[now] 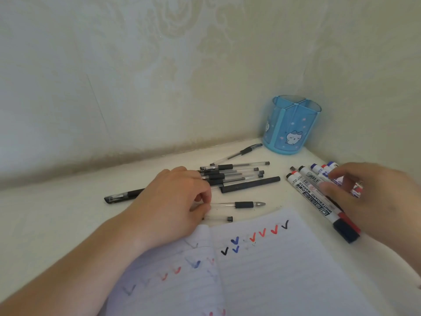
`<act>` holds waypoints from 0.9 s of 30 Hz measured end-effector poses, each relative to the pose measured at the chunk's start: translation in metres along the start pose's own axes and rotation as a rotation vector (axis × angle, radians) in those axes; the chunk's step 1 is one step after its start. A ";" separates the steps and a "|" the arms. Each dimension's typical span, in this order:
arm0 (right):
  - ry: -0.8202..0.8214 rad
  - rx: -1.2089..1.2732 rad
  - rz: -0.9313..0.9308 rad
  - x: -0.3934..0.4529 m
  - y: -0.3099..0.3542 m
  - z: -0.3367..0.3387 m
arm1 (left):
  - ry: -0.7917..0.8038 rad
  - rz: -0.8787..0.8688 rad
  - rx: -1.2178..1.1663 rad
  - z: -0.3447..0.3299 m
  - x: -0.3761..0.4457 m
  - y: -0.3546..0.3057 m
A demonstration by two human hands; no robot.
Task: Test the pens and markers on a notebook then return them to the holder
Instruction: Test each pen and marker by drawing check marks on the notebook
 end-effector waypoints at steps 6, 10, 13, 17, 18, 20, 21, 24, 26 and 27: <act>-0.051 0.372 0.352 -0.025 0.043 0.012 | -0.052 -0.044 -0.039 -0.001 -0.001 -0.001; 0.003 0.413 0.389 -0.027 0.044 0.008 | 0.016 -0.087 -0.203 0.006 0.000 -0.001; -0.011 0.411 0.389 -0.025 0.042 0.006 | 0.060 -0.165 -0.104 0.007 0.001 0.003; 0.018 0.446 0.402 -0.028 0.046 0.007 | 0.056 -0.184 -0.078 0.006 0.001 -0.001; 0.034 0.456 0.399 -0.029 0.048 0.008 | 0.061 -0.202 -0.055 0.004 0.001 -0.003; 0.047 0.477 0.404 -0.030 0.052 0.010 | 0.054 -0.227 -0.025 0.002 0.002 -0.005; 0.043 0.496 0.404 -0.031 0.054 0.010 | 0.030 -0.229 -0.038 0.002 0.002 -0.006; 0.112 0.566 0.381 -0.039 0.063 0.009 | -0.101 -0.212 -0.152 0.006 0.002 -0.015; 0.193 0.526 0.414 -0.046 0.069 0.004 | -0.203 -0.259 -0.145 0.007 0.001 -0.024; 0.223 0.506 0.436 -0.048 0.072 0.000 | -0.241 -0.286 -0.121 0.007 0.000 -0.028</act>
Point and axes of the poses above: each hand's wrist, its own x-axis towards the middle knuckle, its own z-axis out of the back of the hand, y = z × x, the point moved 1 cm from there along x, towards the middle knuckle, and after that the axes turned 7 degrees about -y, right-handed, at the moved point
